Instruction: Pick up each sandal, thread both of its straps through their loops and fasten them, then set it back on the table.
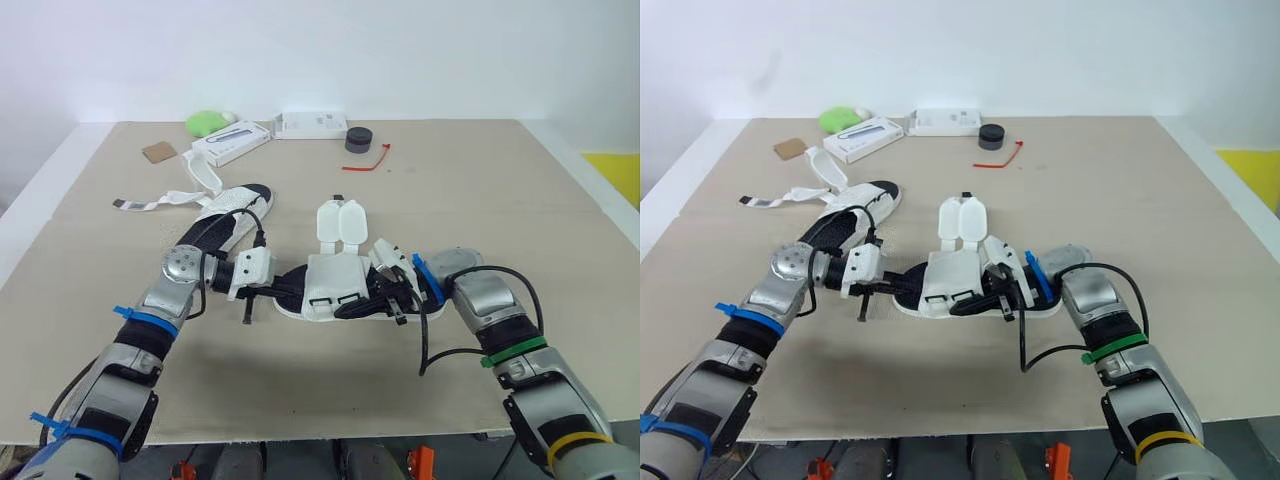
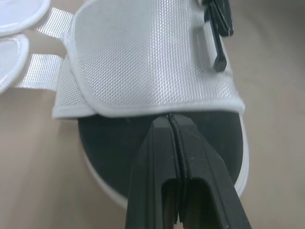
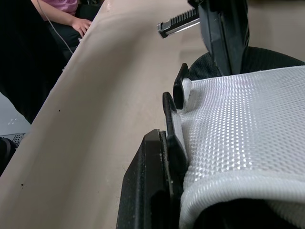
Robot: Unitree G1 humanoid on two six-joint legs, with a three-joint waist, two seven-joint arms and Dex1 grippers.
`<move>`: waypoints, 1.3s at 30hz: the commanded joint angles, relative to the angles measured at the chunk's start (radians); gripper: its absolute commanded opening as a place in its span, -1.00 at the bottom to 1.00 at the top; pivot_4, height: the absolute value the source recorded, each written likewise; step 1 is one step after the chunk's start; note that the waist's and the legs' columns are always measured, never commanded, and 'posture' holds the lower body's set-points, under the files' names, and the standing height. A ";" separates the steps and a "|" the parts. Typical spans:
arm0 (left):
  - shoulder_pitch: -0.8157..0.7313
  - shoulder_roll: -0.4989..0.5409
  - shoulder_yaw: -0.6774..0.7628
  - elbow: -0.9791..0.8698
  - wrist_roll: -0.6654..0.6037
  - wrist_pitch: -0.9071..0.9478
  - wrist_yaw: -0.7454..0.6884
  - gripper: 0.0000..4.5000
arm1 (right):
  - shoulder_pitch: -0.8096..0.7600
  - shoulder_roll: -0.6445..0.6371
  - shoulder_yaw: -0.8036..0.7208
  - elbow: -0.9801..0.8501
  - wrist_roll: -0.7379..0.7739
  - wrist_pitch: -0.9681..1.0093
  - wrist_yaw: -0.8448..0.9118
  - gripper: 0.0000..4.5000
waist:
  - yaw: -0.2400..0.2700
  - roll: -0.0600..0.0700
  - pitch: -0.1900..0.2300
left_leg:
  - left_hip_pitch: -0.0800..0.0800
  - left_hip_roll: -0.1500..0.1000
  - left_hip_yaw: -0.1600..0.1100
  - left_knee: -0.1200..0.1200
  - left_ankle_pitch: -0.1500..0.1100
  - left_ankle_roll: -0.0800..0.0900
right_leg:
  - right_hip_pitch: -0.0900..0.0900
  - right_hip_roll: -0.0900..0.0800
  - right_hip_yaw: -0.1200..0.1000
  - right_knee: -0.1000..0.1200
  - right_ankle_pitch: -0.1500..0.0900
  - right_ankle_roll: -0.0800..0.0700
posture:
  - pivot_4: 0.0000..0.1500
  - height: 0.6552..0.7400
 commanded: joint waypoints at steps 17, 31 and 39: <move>0.017 -0.118 0.012 0.202 0.053 -0.153 -0.053 -0.98 | 0.054 -0.010 -0.038 -0.162 0.056 0.063 0.026 -1.00 | -0.001 0.000 0.000 | 0.000 0.000 0.000 0.000 0.000 0.000 | 0.000 0.000 0.000 0.000 -0.001 0.000 | 1.00 1.00; 0.123 -0.205 -0.021 0.002 -0.008 -0.002 -0.101 -0.98 | 0.049 0.004 -0.040 -0.158 0.051 0.066 0.014 -1.00 | -0.001 0.000 -0.001 | 0.000 0.000 -0.001 0.000 -0.001 -0.001 | 0.001 0.000 0.000 0.000 -0.001 0.000 | 1.00 1.00; 0.149 -0.182 -0.044 -0.055 0.013 0.064 -0.145 -0.98 | 0.036 0.024 -0.036 -0.148 0.046 0.066 0.007 -1.00 | -0.003 0.000 -0.001 | 0.001 0.001 -0.001 0.000 -0.002 -0.001 | 0.001 0.001 0.000 0.000 -0.002 -0.001 | 1.00 1.00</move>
